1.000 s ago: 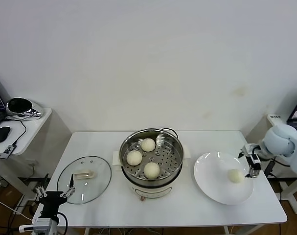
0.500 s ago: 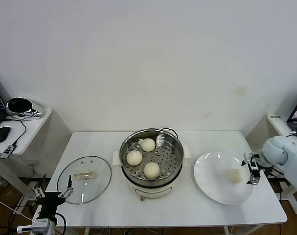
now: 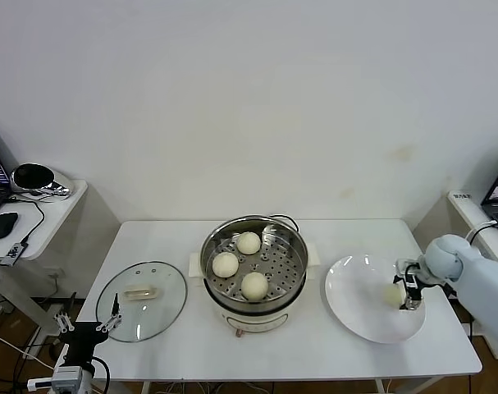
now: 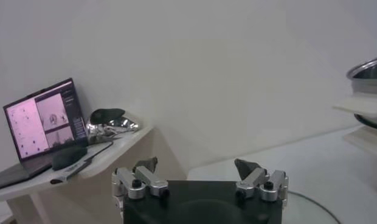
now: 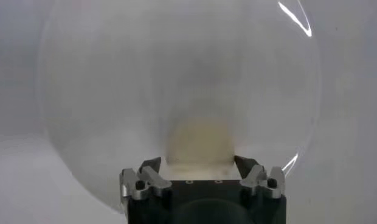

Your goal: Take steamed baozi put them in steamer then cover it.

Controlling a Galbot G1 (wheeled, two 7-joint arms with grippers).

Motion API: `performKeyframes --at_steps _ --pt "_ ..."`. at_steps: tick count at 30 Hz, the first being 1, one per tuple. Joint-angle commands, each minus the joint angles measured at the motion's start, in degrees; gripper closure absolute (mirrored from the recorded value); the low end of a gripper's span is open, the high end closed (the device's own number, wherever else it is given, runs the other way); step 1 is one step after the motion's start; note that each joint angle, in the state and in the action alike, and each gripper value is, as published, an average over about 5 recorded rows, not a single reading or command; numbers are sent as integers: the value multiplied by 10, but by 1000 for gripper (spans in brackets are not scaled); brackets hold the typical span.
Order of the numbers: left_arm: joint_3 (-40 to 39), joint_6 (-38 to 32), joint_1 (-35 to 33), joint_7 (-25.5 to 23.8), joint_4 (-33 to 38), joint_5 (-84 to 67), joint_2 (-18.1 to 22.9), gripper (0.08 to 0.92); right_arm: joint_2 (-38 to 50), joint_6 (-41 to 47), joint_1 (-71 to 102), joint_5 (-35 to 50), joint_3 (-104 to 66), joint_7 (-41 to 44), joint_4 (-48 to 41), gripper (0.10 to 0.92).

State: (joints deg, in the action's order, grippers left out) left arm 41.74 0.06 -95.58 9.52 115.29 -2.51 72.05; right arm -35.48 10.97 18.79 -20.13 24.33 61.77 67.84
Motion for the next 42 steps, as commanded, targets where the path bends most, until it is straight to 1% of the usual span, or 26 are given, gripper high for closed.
performKeyframes --at_steps 1,5,11,16,21,26,29,32,37,42 --pt "0 -1 -1 0 1 1 1 177 -11 0 7 -8 -6 -2 -10 343" --pt "1 -1 -2 0 2 1 1 177 3 6 -1 1 3 -1 7 391" --pt "3 -1 1 0 3 0 -1 177 59 42 -63 64 61 4 77 414" --pt "-1 0 3 0 2 0 -4 177 103 64 -205 150 177 5 134 414" --pt "-9 3 5 -1 1 0 -5 177 107 113 -410 270 332 -9 199 404" --pt "-19 12 10 -1 0 -1 -6 177 53 187 -602 406 488 -54 265 398" --pt "-22 16 12 0 -1 -1 -8 177 -9 224 -664 477 542 -79 279 398" --pt "-26 18 13 0 -1 0 -8 177 -77 250 -673 525 555 -104 273 396" --pt "-27 18 11 0 -2 1 -5 177 -164 293 -628 590 532 -149 251 390" --pt "-20 17 8 0 -2 1 -3 177 -222 306 -576 606 528 -178 219 389"
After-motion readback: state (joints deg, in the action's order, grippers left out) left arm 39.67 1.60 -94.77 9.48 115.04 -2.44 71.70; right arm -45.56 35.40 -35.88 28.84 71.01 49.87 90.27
